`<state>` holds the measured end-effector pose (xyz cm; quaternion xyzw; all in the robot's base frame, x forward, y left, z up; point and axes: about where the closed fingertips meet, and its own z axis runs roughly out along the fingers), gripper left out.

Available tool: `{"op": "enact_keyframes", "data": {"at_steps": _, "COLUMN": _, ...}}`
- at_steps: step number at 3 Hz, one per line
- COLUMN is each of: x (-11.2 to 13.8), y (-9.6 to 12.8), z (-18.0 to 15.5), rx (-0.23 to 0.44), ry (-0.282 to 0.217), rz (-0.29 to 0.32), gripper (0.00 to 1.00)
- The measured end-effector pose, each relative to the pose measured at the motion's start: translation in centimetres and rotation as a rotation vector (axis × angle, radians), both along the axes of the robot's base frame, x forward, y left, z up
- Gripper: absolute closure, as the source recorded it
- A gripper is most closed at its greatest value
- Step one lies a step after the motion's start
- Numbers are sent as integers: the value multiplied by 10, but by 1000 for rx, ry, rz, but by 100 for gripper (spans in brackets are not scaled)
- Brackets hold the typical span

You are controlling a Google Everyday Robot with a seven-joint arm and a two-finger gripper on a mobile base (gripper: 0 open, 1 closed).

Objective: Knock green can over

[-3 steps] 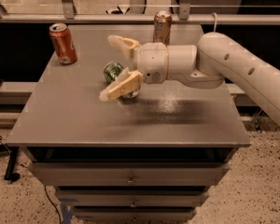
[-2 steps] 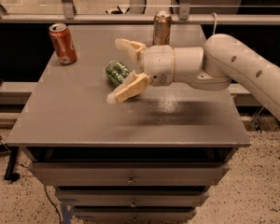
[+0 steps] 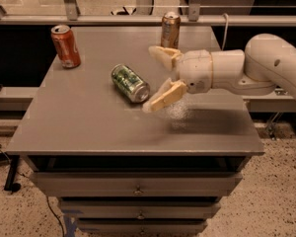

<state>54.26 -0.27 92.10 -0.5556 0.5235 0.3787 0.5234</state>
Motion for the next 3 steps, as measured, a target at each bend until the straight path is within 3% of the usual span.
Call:
{"op": "enact_keyframes", "data": {"at_steps": 2, "x": 9, "y": -81, "z": 3, "rx": -153, "ry": -22, "rz": -92, "gripper": 0}}
{"op": "enact_keyframes", "data": {"at_steps": 3, "x": 9, "y": -140, "z": 0, "rx": -287, "ry": 25, "rz": -233, "gripper": 0}}
